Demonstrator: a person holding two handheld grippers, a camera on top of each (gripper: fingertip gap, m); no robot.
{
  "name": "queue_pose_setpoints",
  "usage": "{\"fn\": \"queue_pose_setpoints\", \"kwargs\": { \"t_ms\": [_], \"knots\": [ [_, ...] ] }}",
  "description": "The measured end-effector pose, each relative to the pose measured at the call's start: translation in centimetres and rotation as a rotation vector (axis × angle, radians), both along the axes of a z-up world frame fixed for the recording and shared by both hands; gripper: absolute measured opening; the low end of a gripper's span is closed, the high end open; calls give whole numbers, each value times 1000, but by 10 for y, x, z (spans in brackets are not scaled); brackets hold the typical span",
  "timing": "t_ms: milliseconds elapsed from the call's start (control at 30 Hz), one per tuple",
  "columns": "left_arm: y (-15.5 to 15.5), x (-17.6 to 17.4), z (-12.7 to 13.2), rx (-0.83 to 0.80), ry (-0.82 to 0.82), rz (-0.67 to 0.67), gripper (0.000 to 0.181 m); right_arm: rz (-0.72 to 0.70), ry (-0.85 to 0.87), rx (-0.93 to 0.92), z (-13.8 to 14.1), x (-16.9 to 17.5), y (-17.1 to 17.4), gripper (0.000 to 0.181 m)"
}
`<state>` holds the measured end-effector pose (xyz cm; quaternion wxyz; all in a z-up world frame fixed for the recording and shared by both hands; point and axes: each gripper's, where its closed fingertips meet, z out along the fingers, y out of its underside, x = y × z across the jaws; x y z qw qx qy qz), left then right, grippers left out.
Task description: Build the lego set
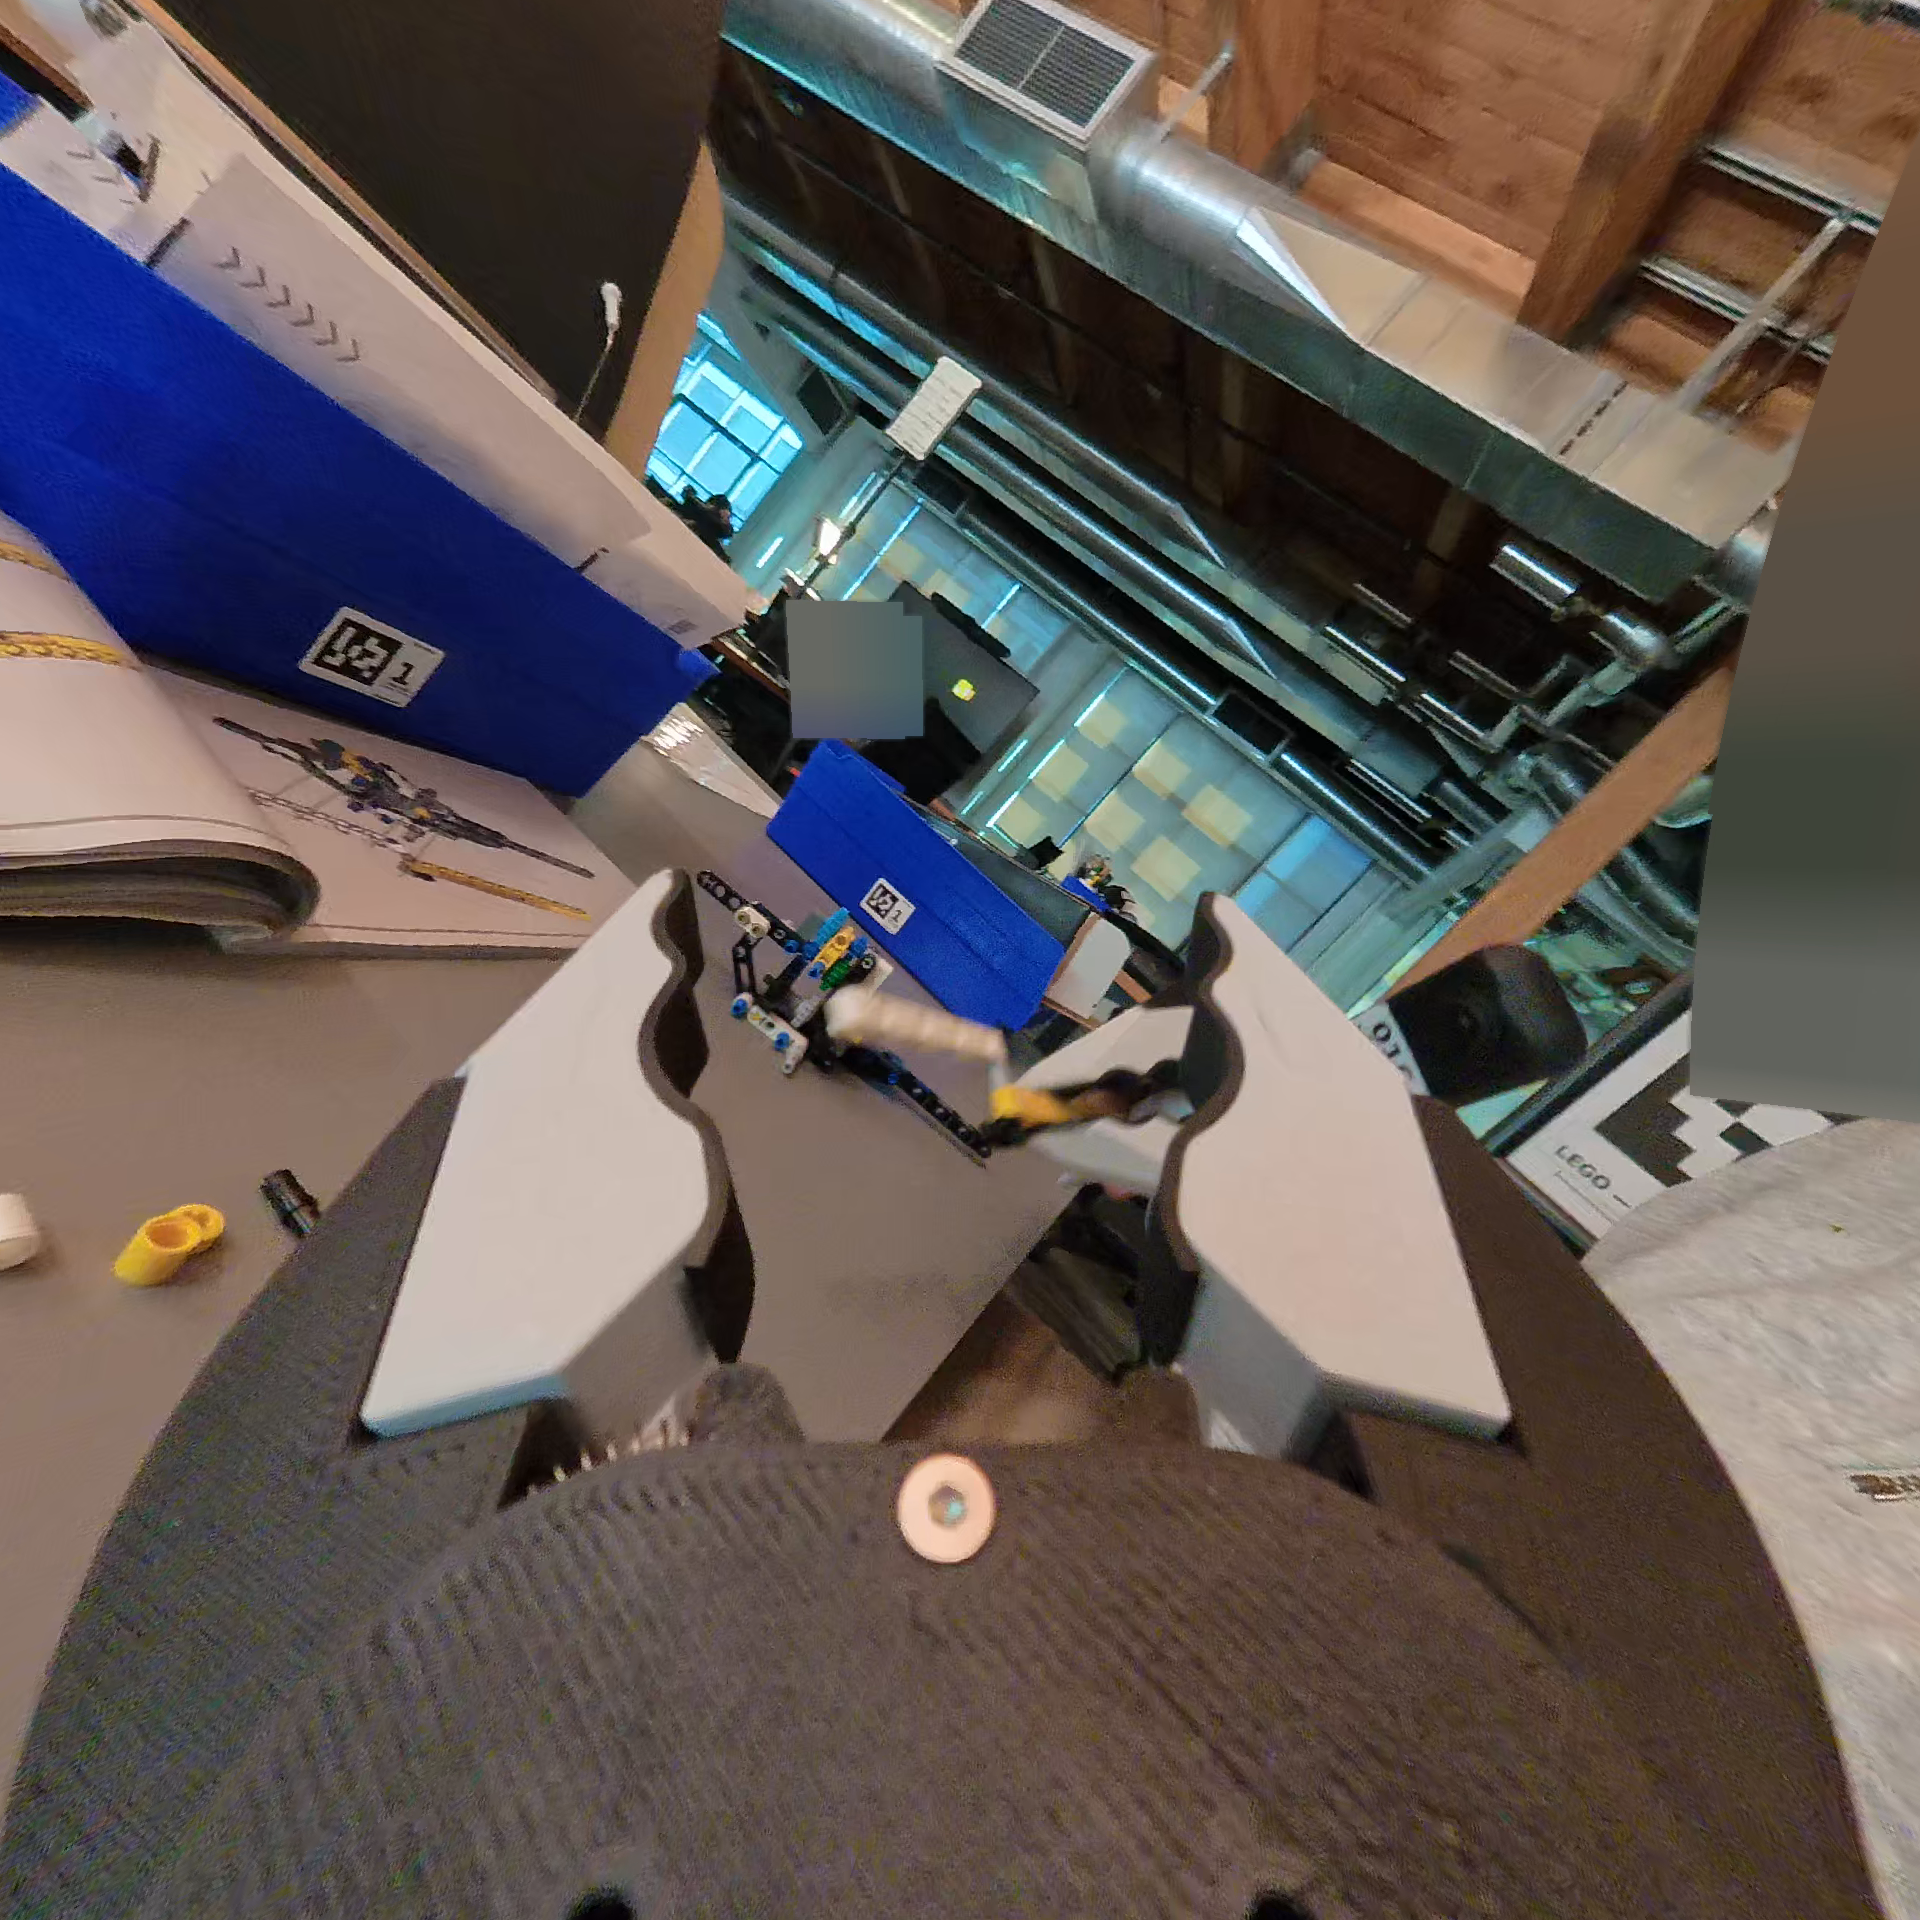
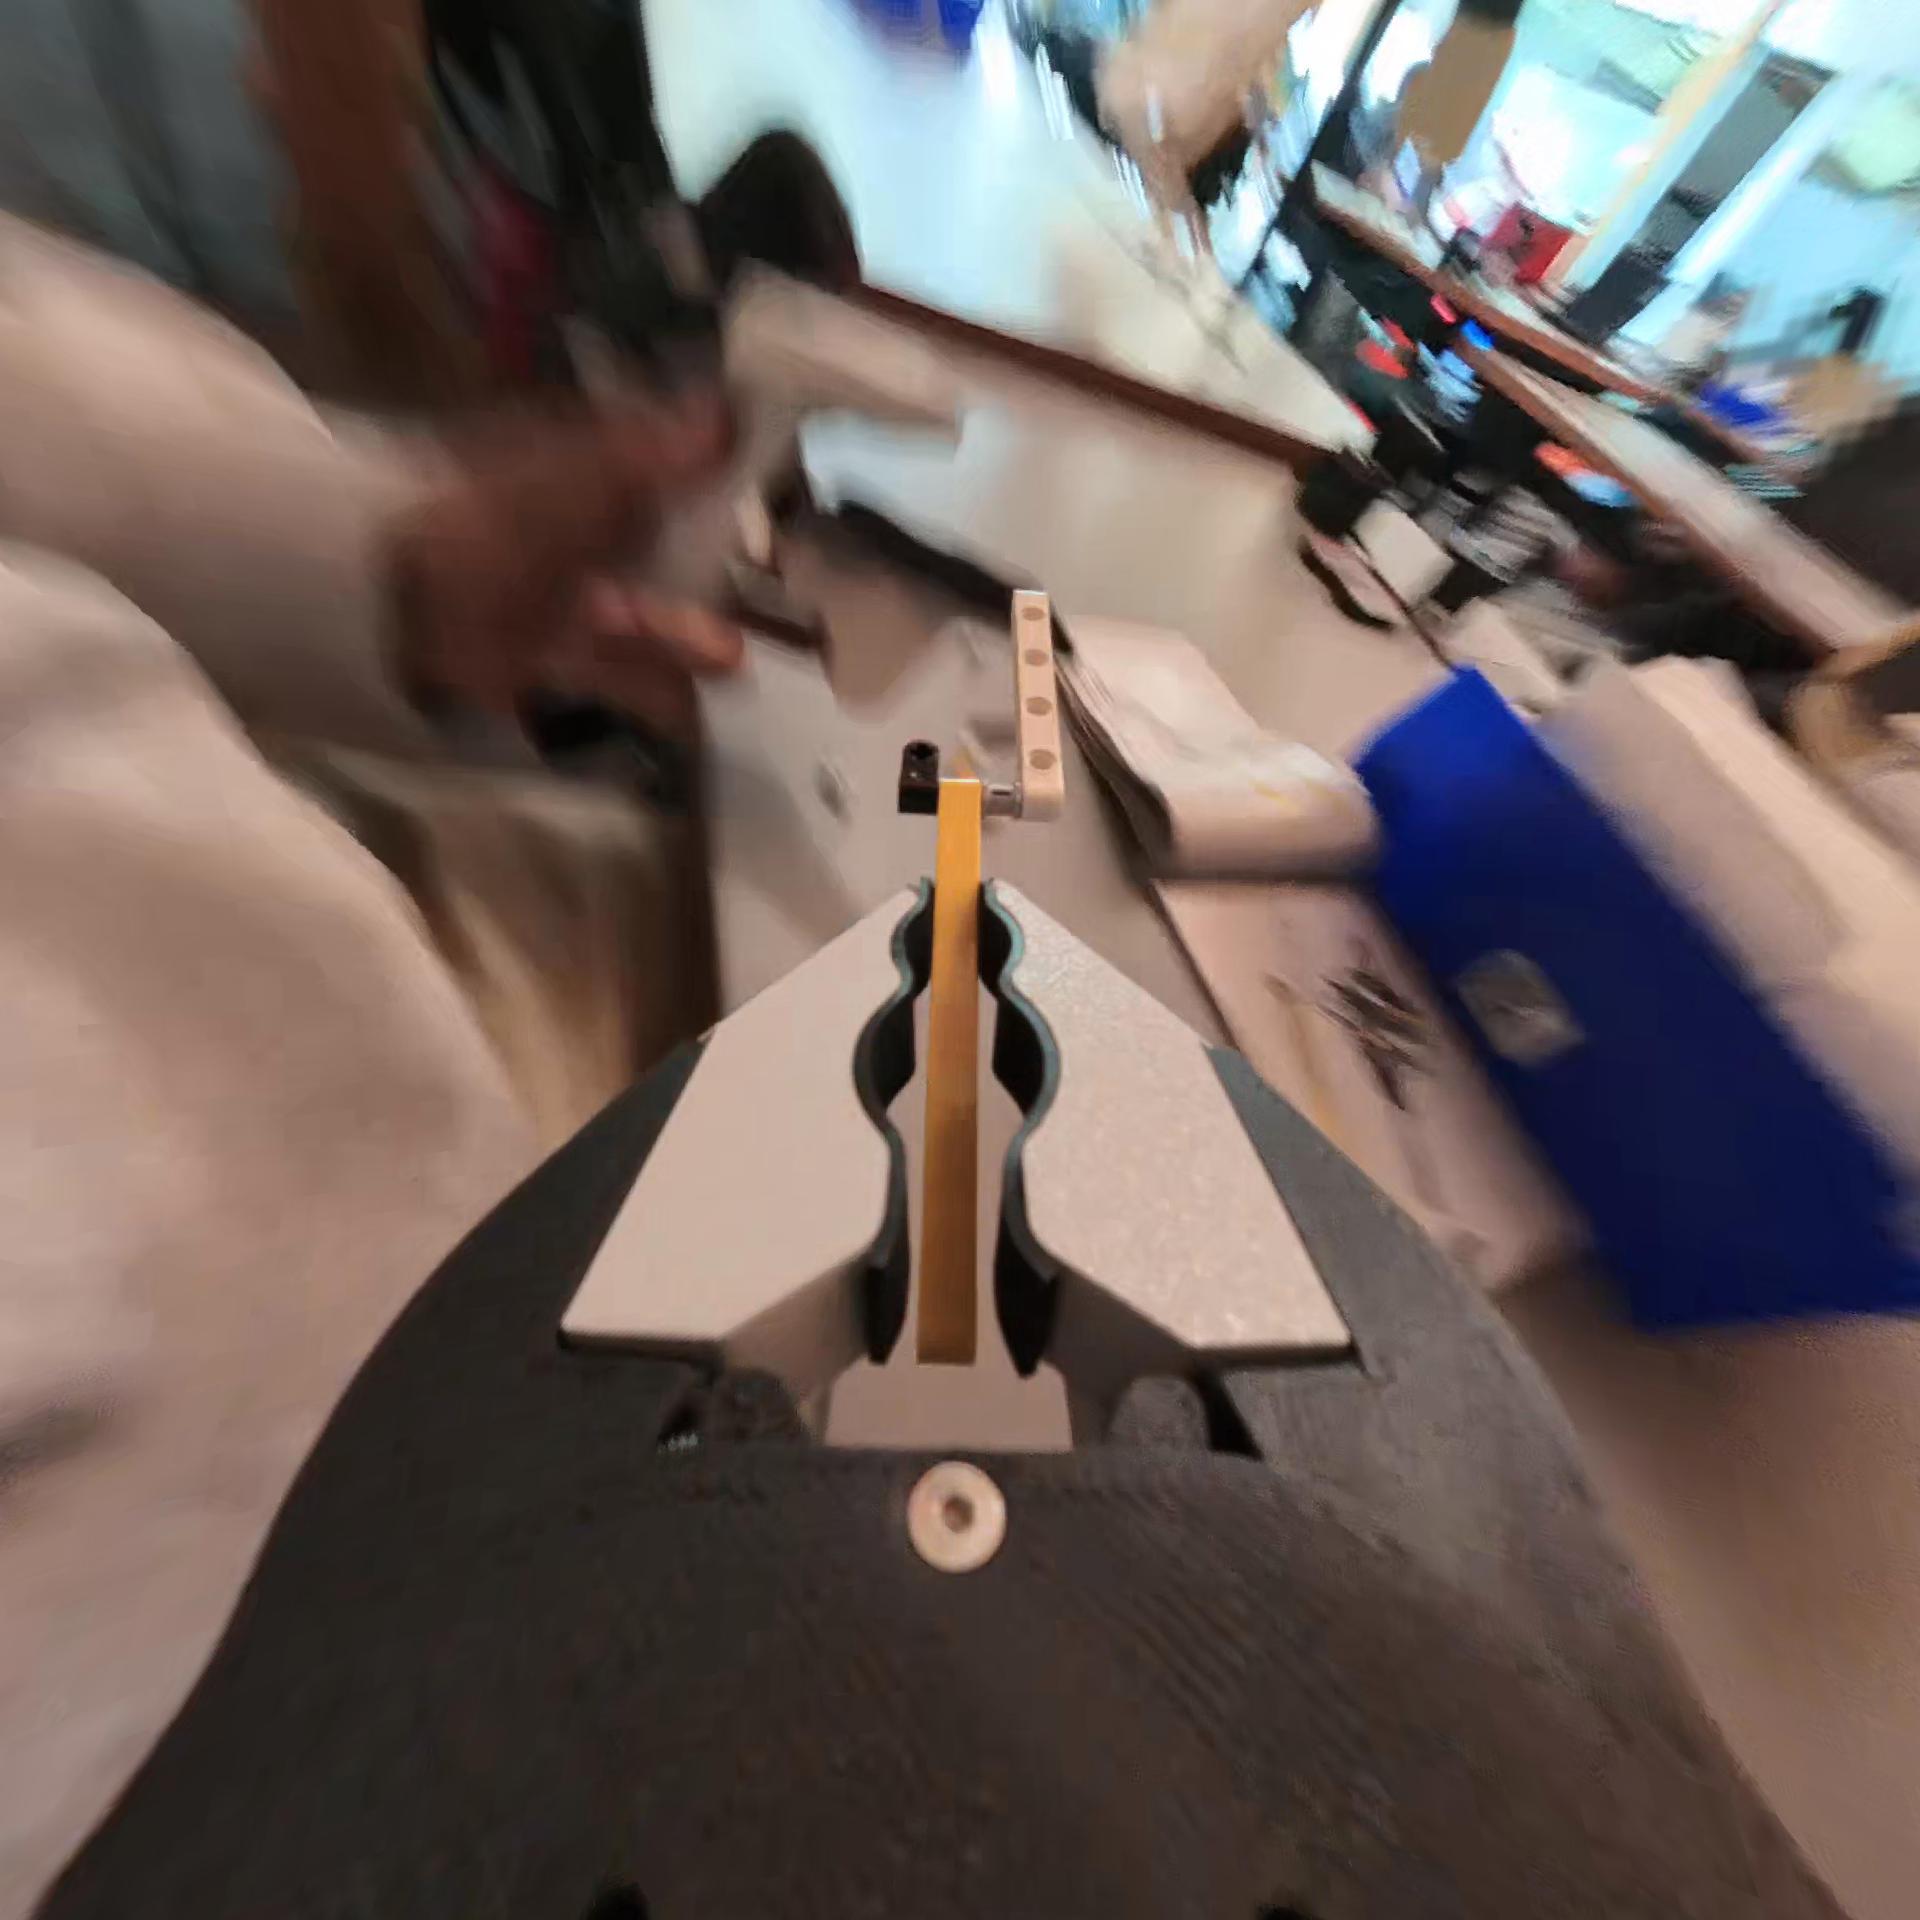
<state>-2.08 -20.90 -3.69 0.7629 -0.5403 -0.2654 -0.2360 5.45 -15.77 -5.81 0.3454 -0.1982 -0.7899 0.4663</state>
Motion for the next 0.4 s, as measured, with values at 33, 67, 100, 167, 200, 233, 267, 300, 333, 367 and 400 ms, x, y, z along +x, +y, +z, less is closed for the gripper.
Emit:
{"fn": "queue_pose_setpoints", "kwargs": {
  "t_ms": [33,67,100,167,200,233,267,300,333,367,400],
  "knots": [
    [1,1,-1,-7,9,0,89,-35,18,87,-12,-5,4,6],
    [3,3,-1,-11,14,-18,85,-50,20,147,-25,-8,7,6],
    [5,7,-2,-16,17,-40,82,-43,3,184,-39,-9,7,6],
    [11,18,-3,-23,30,-98,72,-34,-63,205,-60,-10,7,6],
    [15,22,-4,-35,40,-116,72,-30,-93,199,-66,-11,8,6],
    [18,27,-5,-52,60,-129,72,-31,-116,186,-69,-12,8,6],
    [21,31,-6,-74,84,-141,72,-37,-131,167,-69,-13,9,6],
    [24,36,-8,-99,112,-153,72,-42,-147,144,-69,-15,10,6],
    [27,40,-9,-123,141,-163,72,-50,-163,122,-70,-16,11,6],
    [29,44,-11,-148,170,-168,71,-59,-182,102,-71,-18,12,6],
    [31,47,-12,-170,197,-171,71,-66,-202,86,-72,-19,13,6]
  ]
}}
